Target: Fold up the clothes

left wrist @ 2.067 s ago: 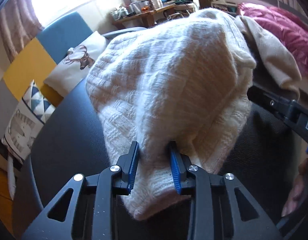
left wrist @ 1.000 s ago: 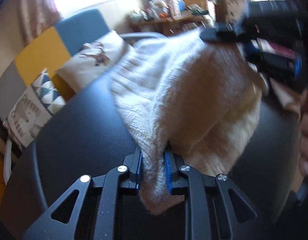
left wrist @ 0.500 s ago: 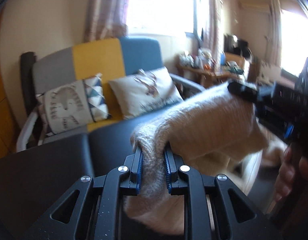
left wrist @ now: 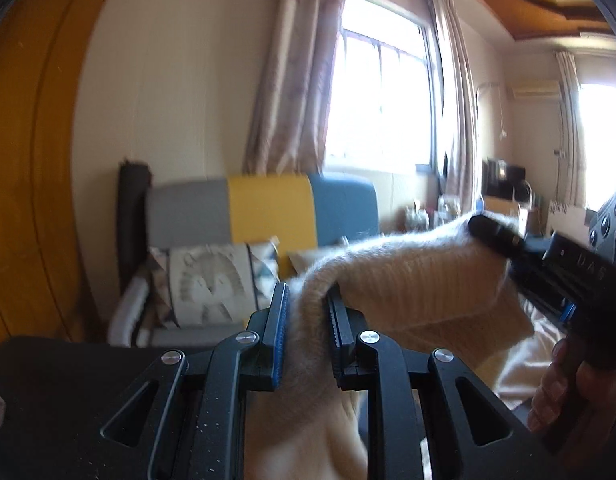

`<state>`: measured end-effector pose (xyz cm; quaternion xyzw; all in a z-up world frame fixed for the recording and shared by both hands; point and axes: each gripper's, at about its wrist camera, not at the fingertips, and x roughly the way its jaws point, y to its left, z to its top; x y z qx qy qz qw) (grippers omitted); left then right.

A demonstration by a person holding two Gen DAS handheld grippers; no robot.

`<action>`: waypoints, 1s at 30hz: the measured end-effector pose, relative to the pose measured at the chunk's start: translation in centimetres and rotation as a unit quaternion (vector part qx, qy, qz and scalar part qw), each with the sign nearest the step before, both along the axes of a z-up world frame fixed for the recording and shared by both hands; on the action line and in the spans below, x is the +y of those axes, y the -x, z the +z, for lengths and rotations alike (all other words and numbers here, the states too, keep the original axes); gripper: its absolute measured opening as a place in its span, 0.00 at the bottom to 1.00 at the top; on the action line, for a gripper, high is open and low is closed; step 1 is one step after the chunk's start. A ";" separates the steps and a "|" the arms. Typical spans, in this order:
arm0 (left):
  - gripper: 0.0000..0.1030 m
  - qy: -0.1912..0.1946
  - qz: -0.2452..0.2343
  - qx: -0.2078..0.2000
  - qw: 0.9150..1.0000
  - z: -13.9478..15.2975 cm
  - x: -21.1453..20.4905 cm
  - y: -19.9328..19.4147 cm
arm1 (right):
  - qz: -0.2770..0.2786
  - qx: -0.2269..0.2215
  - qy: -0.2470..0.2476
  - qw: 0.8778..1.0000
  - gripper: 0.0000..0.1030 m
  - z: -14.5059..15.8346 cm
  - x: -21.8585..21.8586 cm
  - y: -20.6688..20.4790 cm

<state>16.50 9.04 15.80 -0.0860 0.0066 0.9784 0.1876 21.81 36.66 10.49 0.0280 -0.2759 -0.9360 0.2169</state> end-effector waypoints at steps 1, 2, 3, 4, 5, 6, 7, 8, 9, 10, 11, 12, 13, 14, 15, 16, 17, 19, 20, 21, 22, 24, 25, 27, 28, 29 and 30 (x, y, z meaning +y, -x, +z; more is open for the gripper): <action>0.16 -0.001 0.006 0.020 1.000 0.8 -0.9 -0.9 | 0.003 0.007 -0.002 1.000 0.12 0.6 -1.1 -0.5; 0.16 0.000 0.017 0.038 0.999 1.6 -1.7 -1.8 | 0.006 0.015 -0.003 1.000 0.12 1.2 -2.2 -0.9; 0.16 0.000 0.027 0.055 0.998 2.3 -2.5 -2.6 | 0.008 0.022 -0.006 1.000 0.12 1.8 -3.2 -1.5; 0.16 -0.004 0.032 0.066 0.997 3.1 -3.6 -3.3 | 0.008 0.029 -0.010 0.999 0.12 2.3 -4.2 -2.1; 0.16 -0.009 0.033 0.066 0.997 3.4 -4.2 -3.6 | 0.009 0.036 -0.014 0.999 0.12 2.8 -5.2 -2.7; 0.16 -0.013 0.030 0.060 0.998 3.7 -4.9 -3.7 | 0.012 0.042 -0.018 0.999 0.12 3.3 -6.1 -3.2; 0.16 -0.017 0.023 0.047 0.998 3.5 -5.6 -3.7 | 0.019 0.046 -0.022 0.999 0.12 3.8 -7.0 -3.6; 0.16 -0.020 0.017 0.034 0.999 3.2 -6.2 -3.6 | 0.020 0.046 -0.028 0.998 0.12 4.2 -7.9 -3.9; 0.16 -0.021 0.012 0.021 0.999 2.3 -6.5 -3.6 | 0.017 0.045 -0.038 0.998 0.12 4.5 -8.7 -4.1; 0.19 -0.022 0.007 0.008 1.000 1.4 -6.8 -3.5 | 0.014 0.044 -0.046 0.998 0.12 4.6 -9.4 -4.3; 0.24 -0.024 -0.004 -0.011 1.000 0.1 -7.0 -3.4 | 0.014 0.043 -0.051 0.998 0.12 4.8 -9.9 -4.5; 0.38 -0.028 -0.020 -0.029 0.999 -1.4 -7.1 -3.3 | 0.015 0.040 -0.053 0.998 0.12 4.8 -10.2 -4.5; 0.47 -0.032 -0.038 -0.044 0.998 -2.9 -7.2 -3.4 | 0.016 0.037 -0.055 0.998 0.12 4.9 -10.5 -4.4; 0.48 -0.033 -0.057 -0.050 0.997 -4.0 -7.1 -3.8 | 0.015 0.034 -0.058 0.998 0.12 4.8 -10.7 -4.2; 0.49 -0.033 -0.076 -0.055 0.995 -5.2 -7.0 -4.1 | 0.012 0.032 -0.062 0.997 0.12 4.8 -10.9 -4.0; 0.57 -0.022 -0.099 -0.058 0.993 -6.6 -6.3 -4.7 | 0.010 0.029 -0.068 0.997 0.12 4.7 -11.1 -3.9; 0.63 -0.007 -0.113 -0.055 0.992 -7.6 -5.6 -5.2 | 0.007 0.026 -0.073 0.997 0.12 4.6 -11.2 -3.8; 0.84 0.045 -0.115 -0.026 0.992 -9.5 -3.9 -6.9 | 0.005 0.025 -0.080 0.996 0.12 4.6 -11.3 -3.5; 0.84 0.064 -0.112 -0.017 0.991 -10.3 -3.1 -7.6 | 0.003 0.028 -0.084 0.996 0.12 4.8 -11.3 -3.5; 0.84 0.077 -0.122 -0.012 0.990 -11.0 -2.5 -8.2 | 0.004 0.031 -0.087 0.996 0.12 5.0 -11.4 -3.5; 0.84 0.088 -0.130 -0.008 0.988 -11.8 -1.8 -8.7 | 0.002 0.032 -0.095 0.995 0.12 5.3 -11.5 -3.5; 0.84 0.100 -0.135 -0.011 0.986 -12.8 -0.6 -9.1 | -0.004 0.030 -0.112 0.993 0.12 5.6 -11.9 -3.1; 0.85 0.115 -0.138 -0.018 0.984 -13.5 0.3 -9.0 | -0.005 0.028 -0.117 0.993 0.12 5.4 -12.0 -3.0; 0.85 0.141 -0.128 -0.041 0.981 -15.0 1.8 -8.1 | 0.000 0.025 -0.104 0.994 0.12 5.0 -11.7 -2.6; 0.85 0.146 -0.132 -0.057 0.979 -15.7 2.4 -7.4 | 0.002 0.027 -0.095 0.995 0.12 4.8 -11.5 -2.5; 0.85 0.151 -0.134 -0.072 0.977 -16.5 3.0 -6.7 | 0.003 0.032 -0.089 0.996 0.12 4.7 -11.3 -2.6; 0.85 0.160 -0.124 -0.085 0.976 -17.2 3.7 -5.9 | 0.002 0.037 -0.092 0.995 0.12 4.8 -11.3 -2.8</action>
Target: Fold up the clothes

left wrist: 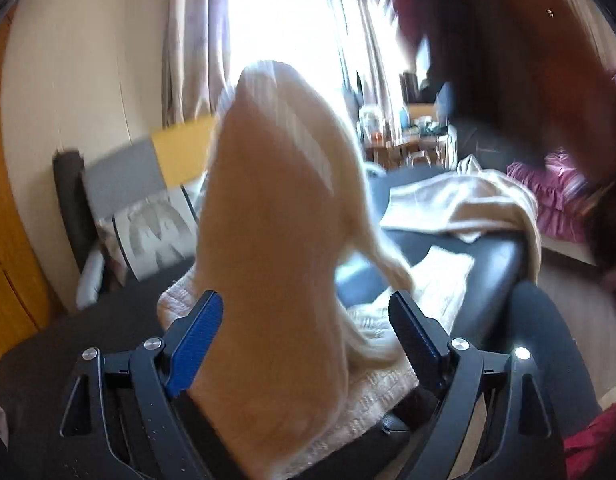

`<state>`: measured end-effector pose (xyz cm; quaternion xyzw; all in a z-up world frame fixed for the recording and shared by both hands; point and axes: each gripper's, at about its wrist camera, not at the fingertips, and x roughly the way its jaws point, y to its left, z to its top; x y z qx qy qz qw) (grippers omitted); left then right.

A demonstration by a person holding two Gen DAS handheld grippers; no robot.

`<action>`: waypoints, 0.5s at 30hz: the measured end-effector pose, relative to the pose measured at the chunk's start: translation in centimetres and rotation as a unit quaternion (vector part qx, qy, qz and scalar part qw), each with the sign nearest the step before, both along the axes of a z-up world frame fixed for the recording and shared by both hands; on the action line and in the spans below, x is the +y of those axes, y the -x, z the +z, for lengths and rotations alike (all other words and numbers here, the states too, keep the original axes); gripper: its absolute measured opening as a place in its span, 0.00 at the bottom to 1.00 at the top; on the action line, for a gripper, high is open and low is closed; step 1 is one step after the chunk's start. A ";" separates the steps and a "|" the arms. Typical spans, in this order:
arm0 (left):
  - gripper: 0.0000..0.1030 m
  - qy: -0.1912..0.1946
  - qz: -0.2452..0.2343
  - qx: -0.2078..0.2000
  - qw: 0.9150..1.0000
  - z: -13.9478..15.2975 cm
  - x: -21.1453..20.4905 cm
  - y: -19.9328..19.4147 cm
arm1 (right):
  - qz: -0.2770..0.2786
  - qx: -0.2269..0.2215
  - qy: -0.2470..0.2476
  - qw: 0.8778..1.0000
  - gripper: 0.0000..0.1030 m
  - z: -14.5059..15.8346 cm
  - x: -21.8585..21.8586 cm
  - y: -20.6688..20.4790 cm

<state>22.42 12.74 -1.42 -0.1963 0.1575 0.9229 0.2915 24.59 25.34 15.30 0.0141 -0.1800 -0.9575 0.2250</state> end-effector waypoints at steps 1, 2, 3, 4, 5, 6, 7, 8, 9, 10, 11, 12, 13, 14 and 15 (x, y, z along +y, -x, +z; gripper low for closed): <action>0.85 0.017 0.012 -0.011 1.000 -0.8 0.8 0.9 | -0.007 0.004 -0.013 1.000 0.12 0.2 -0.2 -0.1; 0.85 0.028 0.017 -0.023 0.999 -1.6 1.3 1.5 | -0.016 0.007 -0.028 0.999 0.12 0.3 -0.3 -0.3; 0.85 0.038 0.022 -0.035 0.998 -2.4 1.7 2.1 | -0.028 0.008 -0.046 0.998 0.12 0.3 -0.5 -0.5; 0.85 0.048 0.026 -0.049 0.997 -3.2 2.0 2.7 | -0.039 0.001 -0.059 0.997 0.12 0.1 -0.5 -0.5; 0.85 0.045 0.024 -0.069 0.996 -4.3 1.4 2.8 | -0.043 -0.015 -0.064 0.997 0.17 -0.3 -0.1 -0.3; 0.85 0.040 0.024 -0.093 0.995 -5.3 1.1 3.2 | -0.049 -0.031 -0.067 0.996 0.28 -1.0 0.4 0.0; 0.85 0.034 0.024 -0.118 0.992 -6.2 0.7 3.7 | -0.061 -0.049 -0.063 0.995 0.28 -2.2 1.2 0.4; 0.85 0.026 0.025 -0.142 0.989 -7.2 0.2 4.0 | -0.072 -0.067 -0.060 0.993 0.28 -3.3 2.0 0.9; 0.85 0.017 0.025 -0.165 0.986 -8.1 -0.4 4.4 | -0.083 -0.088 -0.056 0.991 0.28 -4.6 3.0 1.3; 0.85 0.005 0.023 -0.182 0.983 -8.9 -1.2 4.5 | -0.092 -0.116 -0.053 0.988 0.28 -6.2 4.0 1.6; 0.85 -0.009 0.021 -0.189 0.982 -9.3 -1.7 4.4 | -0.104 -0.145 -0.055 0.983 0.28 -7.8 5.0 1.8; 0.85 -0.024 0.018 -0.194 0.981 -9.7 -2.2 4.4 | -0.115 -0.173 -0.056 0.977 0.29 -9.5 6.0 2.0; 0.85 -0.035 0.015 -0.193 0.981 -9.7 -2.5 4.2 | -0.125 -0.202 -0.061 0.969 0.29 -11.2 7.0 2.2; 0.85 -0.044 0.010 -0.190 0.981 -9.7 -2.8 4.0 | -0.130 -0.231 -0.071 0.962 0.29 -12.8 7.8 2.3; 0.85 -0.050 0.003 -0.186 0.981 -9.7 -3.0 3.7 | -0.130 -0.252 -0.078 0.956 0.29 -14.2 8.3 2.3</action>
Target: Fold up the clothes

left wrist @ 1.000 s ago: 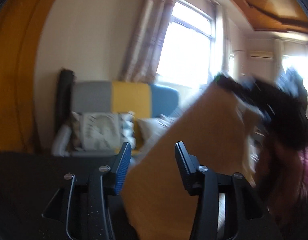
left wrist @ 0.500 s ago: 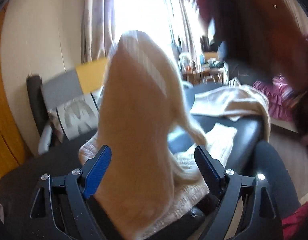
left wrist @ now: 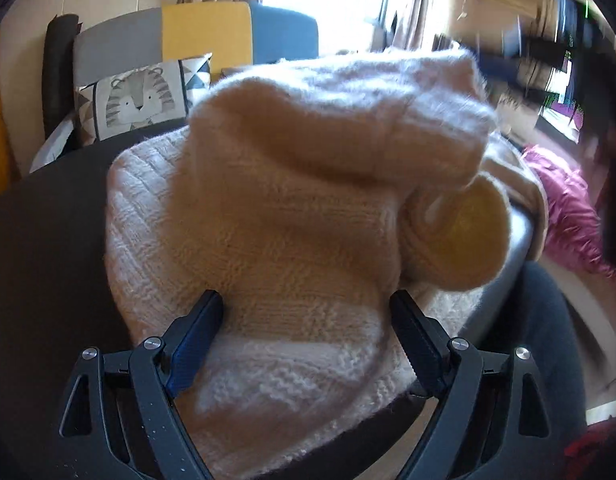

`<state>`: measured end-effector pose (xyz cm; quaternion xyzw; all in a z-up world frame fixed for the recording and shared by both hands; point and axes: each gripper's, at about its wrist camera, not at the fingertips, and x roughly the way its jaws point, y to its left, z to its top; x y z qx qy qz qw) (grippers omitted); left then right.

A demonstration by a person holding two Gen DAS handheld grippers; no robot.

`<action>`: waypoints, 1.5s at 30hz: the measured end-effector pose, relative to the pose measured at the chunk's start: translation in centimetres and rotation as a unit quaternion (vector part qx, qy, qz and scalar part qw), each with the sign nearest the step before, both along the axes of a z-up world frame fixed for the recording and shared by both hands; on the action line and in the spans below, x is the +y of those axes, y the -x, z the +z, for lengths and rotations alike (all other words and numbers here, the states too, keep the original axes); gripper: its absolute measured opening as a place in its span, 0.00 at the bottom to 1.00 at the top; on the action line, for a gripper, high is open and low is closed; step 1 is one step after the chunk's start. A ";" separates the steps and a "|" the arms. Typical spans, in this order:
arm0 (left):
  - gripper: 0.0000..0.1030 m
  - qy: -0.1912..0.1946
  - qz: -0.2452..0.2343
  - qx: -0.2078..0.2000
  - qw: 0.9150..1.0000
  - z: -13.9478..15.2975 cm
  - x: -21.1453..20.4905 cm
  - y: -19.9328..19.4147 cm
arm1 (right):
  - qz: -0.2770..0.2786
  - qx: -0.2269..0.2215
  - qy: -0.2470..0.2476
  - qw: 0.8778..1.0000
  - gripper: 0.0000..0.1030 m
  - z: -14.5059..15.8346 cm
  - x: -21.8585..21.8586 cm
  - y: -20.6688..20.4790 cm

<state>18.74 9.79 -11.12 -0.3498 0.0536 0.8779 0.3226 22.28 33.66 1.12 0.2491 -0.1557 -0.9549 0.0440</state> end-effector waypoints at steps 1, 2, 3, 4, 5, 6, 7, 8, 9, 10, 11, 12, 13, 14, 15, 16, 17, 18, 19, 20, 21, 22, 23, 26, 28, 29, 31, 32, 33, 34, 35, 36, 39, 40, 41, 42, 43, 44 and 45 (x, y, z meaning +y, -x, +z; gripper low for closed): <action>0.85 -0.007 -0.005 0.004 1.000 0.0 -0.1 -0.3 | 0.003 -0.018 -0.003 1.000 0.29 -1.3 0.5 -0.2; 0.85 -0.008 -0.005 0.007 1.000 -0.1 -0.2 -0.5 | 0.007 -0.029 -0.005 1.000 0.29 -2.3 0.9 -0.6; 0.85 -0.009 -0.006 0.009 1.000 -0.1 -0.3 -0.7 | 0.012 -0.038 -0.005 0.999 0.29 -3.2 1.3 -1.0; 0.85 -0.009 -0.006 0.012 1.000 -0.1 -0.3 -0.9 | 0.020 -0.038 0.000 0.999 0.29 -3.8 1.5 -1.4; 0.85 0.004 -0.004 0.022 1.000 0.0 0.0 -1.2 | 0.029 -0.031 0.002 0.999 0.29 -4.0 1.5 -1.8; 0.85 0.020 -0.003 0.033 0.999 0.0 0.5 -1.4 | 0.039 -0.024 0.004 0.999 0.31 -4.2 1.5 -2.1; 0.85 0.043 -0.003 0.046 0.998 -0.1 1.3 -1.8 | 0.049 -0.017 0.006 0.999 0.33 -4.4 1.5 -2.5; 0.85 0.062 -0.007 0.057 0.996 -0.2 2.1 -2.2 | 0.056 -0.010 0.006 0.998 0.34 -4.5 1.5 -2.7; 0.85 0.080 -0.011 0.069 0.994 -0.2 2.7 -2.6 | 0.056 -0.005 -0.003 0.998 0.36 -4.4 1.2 -2.6; 0.85 0.092 -0.013 0.083 0.992 -0.1 3.2 -3.1 | 0.061 -0.002 -0.013 0.998 0.37 -4.2 0.7 -2.4; 0.85 0.103 -0.016 0.097 0.990 -0.1 3.7 -3.7 | 0.070 -0.001 -0.018 0.997 0.37 -4.1 0.2 -2.3; 0.85 0.114 -0.017 0.109 0.987 0.0 4.2 -4.2 | 0.076 0.003 -0.020 0.997 0.37 -4.0 -0.2 -2.2; 0.85 0.117 -0.013 0.111 0.987 -0.1 4.5 -4.3 | 0.082 0.009 -0.022 0.996 0.37 -3.8 -0.6 -2.0; 0.85 0.124 -0.008 0.112 0.986 -0.3 4.8 -4.2 | 0.084 0.012 -0.027 0.996 0.39 -3.7 -1.0 -1.8; 0.85 0.137 0.002 0.116 0.984 -0.6 5.2 -3.8 | 0.078 0.004 -0.040 0.996 0.41 -3.6 -1.4 -1.4; 0.85 0.156 0.018 0.117 0.981 -1.2 5.6 -3.2 | 0.072 -0.003 -0.052 0.996 0.41 -3.6 -1.8 -1.0; 0.85 0.161 0.024 0.109 0.981 -1.7 5.5 -2.9 | 0.068 -0.009 -0.060 0.996 0.41 -3.6 -2.0 -0.6; 0.84 0.164 0.029 0.101 0.981 -2.1 5.4 -2.7 | 0.068 -0.011 -0.052 0.996 0.41 -3.6 -2.0 -0.4; 0.80 0.154 0.030 0.096 0.983 -2.3 5.1 -2.7 | 0.070 -0.011 -0.032 0.997 0.41 -3.6 -1.8 -0.2; 0.76 0.148 0.035 0.097 0.984 -2.3 4.8 -2.8 | 0.066 -0.015 -0.013 0.998 0.41 -3.7 -1.5 0.3; 0.63 0.150 0.042 0.100 0.983 -2.3 4.8 -2.9 | 0.059 -0.026 -0.003 0.998 0.41 -4.0 -1.2 0.7; 0.42 0.157 0.048 0.104 0.981 -2.2 4.8 -3.0 | 0.054 -0.036 0.009 0.998 0.41 -4.3 -1.0 1.1; 0.38 0.163 0.050 0.107 0.980 -2.0 4.7 -3.0 | 0.054 -0.040 0.025 0.997 0.40 -4.7 -0.8 1.6; 0.21 0.142 0.077 0.101 0.982 -0.7 3.4 -2.7 | 0.074 -0.041 0.097 0.992 0.10 -5.7 -0.5 2.8; 0.19 0.114 0.109 0.106 0.982 0.9 1.8 -2.5 | 0.071 -0.046 0.147 0.986 0.10 -6.1 -0.2 3.8; 0.19 0.096 0.129 0.113 0.981 1.9 0.9 -2.4 | 0.067 -0.043 0.175 0.981 0.10 -6.2 0.1 4.1; 0.19 0.057 0.167 0.135 0.975 4.6 -1.3 -2.4 | 0.067 -0.021 0.226 0.972 0.10 -5.9 0.8 4.2; 0.19 0.038 0.181 0.146 0.972 5.8 -2.4 -2.6 | 0.070 -0.008 0.249 0.966 0.10 -5.7 1.1 4.2; 0.19 0.024 0.191 0.153 0.969 6.7 -3.3 -2.8 | 0.076 0.005 0.272 0.959 0.10 -5.4 1.3 4.2; 0.19 0.006 0.205 0.161 0.965 8.0 -4.4 -3.0 | 0.086 0.019 0.304 0.949 0.10 -5.2 1.6 4.2; 0.19 -0.008 0.214 0.167 0.962 9.1 -5.2 -3.1 | 0.101 0.030 0.338 0.935 0.10 -4.9 1.8 4.4; 0.19 -0.017 0.222 0.176 0.959 10.2 -5.5 -2.5 | 0.112 0.039 0.367 0.923 0.10 -4.7 2.0 4.4; 0.18 -0.044 0.237 0.202 0.949 13.3 -6.4 -1.2 | 0.146 0.064 0.450 0.879 0.10 -4.2 2.2 4.9; 0.18 -0.053 0.236 0.213 0.947 14.4 -6.9 -1.3 | 0.157 0.071 0.475 0.863 0.10 -4.0 2.3 5.2; 0.18 -0.062 0.234 0.224 0.944 15.5 -7.3 -1.5 | 0.166 0.075 0.494 0.850 0.10 -3.8 2.3 5.5; 0.18 -0.071 0.232 0.235 0.941 16.6 -7.7 -1.6 | 0.176 0.081 0.513 0.836 0.10 -3.6 2.3 5.8; 0.18 -0.079 0.230 0.246 0.938 17.7 -8.1 -1.6 | 0.185 0.087 0.531 0.822 0.10 -3.4 2.3 6.0; 0.18 -0.080 0.225 0.253 0.938 18.7 -8.1 -1.3 | 0.195 0.093 0.547 0.809 0.10 -3.1 2.3 6.3; 0.19 -0.081 0.220 0.259 0.937 19.6 -8.2 -1.0 | 0.204 0.101 0.555 0.800 0.10 -2.7 2.2 6.3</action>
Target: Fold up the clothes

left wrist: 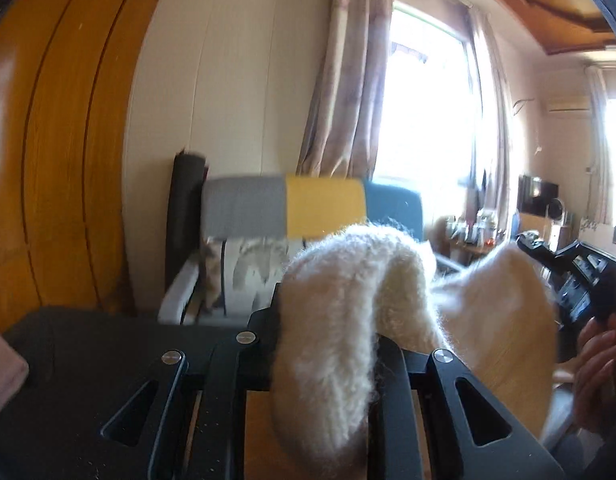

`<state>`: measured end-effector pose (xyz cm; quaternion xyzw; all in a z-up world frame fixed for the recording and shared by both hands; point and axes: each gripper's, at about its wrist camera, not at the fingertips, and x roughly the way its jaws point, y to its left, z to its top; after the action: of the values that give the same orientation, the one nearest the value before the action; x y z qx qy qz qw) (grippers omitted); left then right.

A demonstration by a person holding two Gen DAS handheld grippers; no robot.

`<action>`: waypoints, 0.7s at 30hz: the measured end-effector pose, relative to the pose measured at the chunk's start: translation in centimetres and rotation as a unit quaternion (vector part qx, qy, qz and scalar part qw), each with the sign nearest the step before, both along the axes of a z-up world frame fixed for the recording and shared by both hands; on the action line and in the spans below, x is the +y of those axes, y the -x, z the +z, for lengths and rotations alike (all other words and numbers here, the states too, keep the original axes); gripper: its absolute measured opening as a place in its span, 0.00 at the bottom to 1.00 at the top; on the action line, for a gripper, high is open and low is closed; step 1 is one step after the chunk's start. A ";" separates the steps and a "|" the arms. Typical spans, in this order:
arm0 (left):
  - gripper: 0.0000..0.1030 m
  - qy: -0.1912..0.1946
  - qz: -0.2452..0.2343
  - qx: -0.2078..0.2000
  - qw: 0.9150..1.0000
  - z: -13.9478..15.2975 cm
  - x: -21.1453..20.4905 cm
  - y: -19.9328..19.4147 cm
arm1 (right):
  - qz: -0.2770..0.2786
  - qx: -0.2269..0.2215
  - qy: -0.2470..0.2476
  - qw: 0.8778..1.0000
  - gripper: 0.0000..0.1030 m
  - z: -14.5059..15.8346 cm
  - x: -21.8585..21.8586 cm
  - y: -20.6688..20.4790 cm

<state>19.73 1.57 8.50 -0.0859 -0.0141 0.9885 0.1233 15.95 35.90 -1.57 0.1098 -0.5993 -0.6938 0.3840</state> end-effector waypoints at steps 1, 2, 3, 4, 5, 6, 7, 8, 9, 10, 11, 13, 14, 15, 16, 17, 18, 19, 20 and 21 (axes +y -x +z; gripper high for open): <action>0.19 0.006 -0.006 0.003 1.000 0.7 0.0 0.3 | 0.000 0.011 -0.003 1.000 0.10 0.8 0.0 -0.1; 0.19 0.013 -0.012 0.005 1.000 1.4 0.0 0.5 | 0.000 0.021 -0.007 1.000 0.10 1.5 0.0 -0.3; 0.19 0.019 -0.018 0.001 1.000 1.7 -0.1 1.0 | 0.000 0.032 -0.010 0.999 0.10 2.3 0.0 -0.4; 0.19 0.027 -0.019 -0.008 0.999 1.7 0.0 1.9 | -0.006 0.038 -0.026 0.999 0.10 3.1 0.0 -0.6; 0.19 0.034 -0.019 -0.020 0.999 1.5 0.0 2.3 | -0.024 0.028 -0.075 0.996 0.11 3.9 -0.1 -0.9; 0.19 0.036 -0.020 -0.032 0.999 1.0 -0.1 2.7 | -0.041 0.012 -0.122 0.992 0.20 4.2 -0.3 -1.1; 0.19 0.031 -0.022 -0.051 0.998 0.4 -0.3 3.2 | -0.052 -0.004 -0.164 0.985 0.30 4.2 -0.6 -1.5; 0.19 0.023 -0.021 -0.068 0.997 -0.3 -0.7 3.5 | -0.062 -0.022 -0.203 0.977 0.34 3.9 -0.9 -1.8; 0.19 0.015 -0.018 -0.084 0.996 -0.9 -1.2 3.3 | -0.069 -0.038 -0.238 0.968 0.35 3.4 -1.2 -2.1; 0.19 0.010 -0.016 -0.096 0.995 -1.6 -1.6 3.5 | -0.069 -0.048 -0.263 0.961 0.37 2.6 -1.5 -2.4; 0.19 0.005 -0.015 -0.109 0.994 -2.2 -2.0 3.6 | -0.060 -0.056 -0.283 0.956 0.39 1.7 -1.9 -2.8; 0.19 0.002 -0.009 -0.132 0.991 -3.7 -2.8 3.8 | -0.044 -0.072 -0.327 0.941 0.43 -0.2 -2.7 -3.5; 0.19 0.003 -0.007 -0.138 0.990 -4.1 -3.0 3.9 | -0.037 -0.082 -0.361 0.928 0.46 -1.0 -3.2 -3.8; 0.19 0.005 -0.005 -0.144 0.990 -4.6 -3.2 3.7 | -0.030 -0.092 -0.401 0.911 0.46 -1.9 -3.8 -4.1; 0.19 0.006 -0.002 -0.148 0.989 -5.2 -3.5 3.5 | -0.027 -0.097 -0.451 0.887 0.46 -2.6 -4.7 -4.6; 0.19 0.008 0.002 -0.153 0.988 -5.8 -3.8 3.2 | -0.030 -0.093 -0.492 0.865 0.46 -3.2 -5.3 -5.2; 0.19 0.007 0.004 -0.155 0.988 -6.0 -4.1 3.1 | -0.035 -0.086 -0.532 0.842 0.46 -3.6 -6.0 -5.9; 0.20 0.007 0.007 -0.157 0.988 -6.2 -4.5 3.1 | -0.048 -0.071 -0.571 0.817 0.46 -3.9 -6.7 -6.8; 0.20 0.006 0.008 -0.159 0.987 -6.4 -4.8 3.2 | -0.065 -0.053 -0.611 0.787 0.46 -4.1 -7.4 -7.6; 0.21 0.004 0.009 -0.162 0.987 -6.6 -5.1 3.3 | -0.077 -0.037 -0.648 0.757 0.46 -4.4 -8.3 -8.2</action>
<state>16.45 -3.48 1.86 -0.2454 -0.0309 0.9627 0.1098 24.15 27.63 -5.95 0.3110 -0.0269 -0.9391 0.1437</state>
